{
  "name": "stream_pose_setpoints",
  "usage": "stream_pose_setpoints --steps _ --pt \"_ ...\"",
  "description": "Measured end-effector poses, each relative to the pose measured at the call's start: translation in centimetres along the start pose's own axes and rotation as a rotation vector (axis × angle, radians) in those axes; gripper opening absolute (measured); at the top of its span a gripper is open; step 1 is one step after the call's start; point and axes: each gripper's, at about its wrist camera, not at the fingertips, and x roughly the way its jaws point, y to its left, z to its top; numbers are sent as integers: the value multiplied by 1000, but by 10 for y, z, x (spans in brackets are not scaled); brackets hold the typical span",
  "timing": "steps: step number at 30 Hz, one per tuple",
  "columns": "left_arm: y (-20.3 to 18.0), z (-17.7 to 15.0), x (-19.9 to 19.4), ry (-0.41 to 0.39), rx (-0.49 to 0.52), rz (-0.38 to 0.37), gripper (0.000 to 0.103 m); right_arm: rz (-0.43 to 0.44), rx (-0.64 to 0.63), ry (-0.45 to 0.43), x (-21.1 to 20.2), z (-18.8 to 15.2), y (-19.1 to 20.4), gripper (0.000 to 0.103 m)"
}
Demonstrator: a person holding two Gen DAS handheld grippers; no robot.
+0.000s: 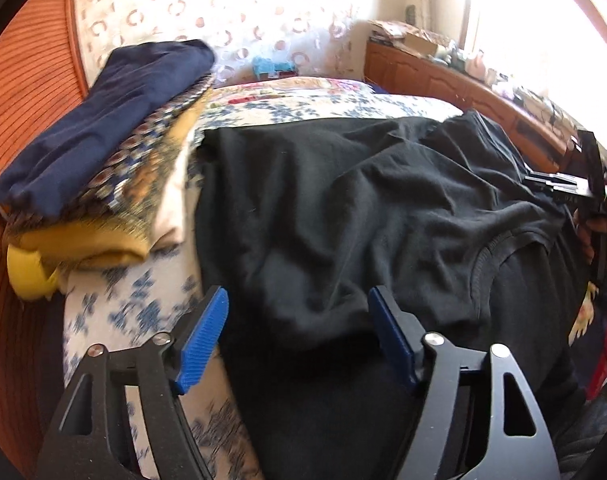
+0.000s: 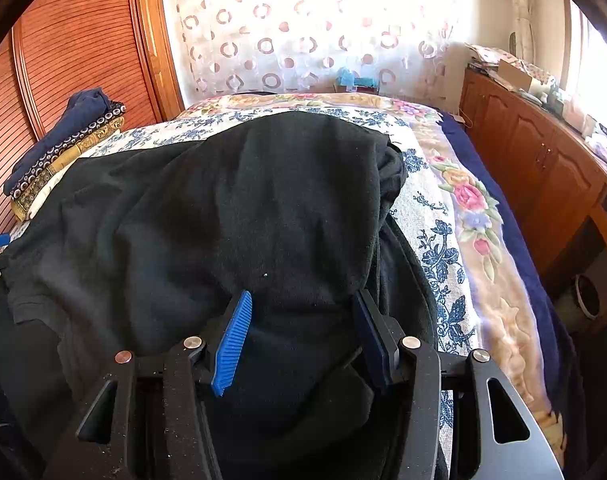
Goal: Fold small clothes
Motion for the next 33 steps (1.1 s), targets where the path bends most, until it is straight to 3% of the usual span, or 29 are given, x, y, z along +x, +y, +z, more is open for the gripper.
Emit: stream_pose_setpoints --steps 5,10,26,28,33 --pt "12 -4 5 12 -77 -8 60 -4 -2 1 1 0 0 54" --pt "6 -4 13 13 -77 -19 48 -7 -1 -2 0 0 0 54" --pt "6 -11 16 13 -75 -15 48 69 62 2 -40 -27 -26 54" --pt "3 -12 13 -2 -64 -7 38 79 58 -2 -38 -25 -26 48" --pt "4 -12 16 4 -67 -9 37 48 10 17 -31 -27 -14 44"
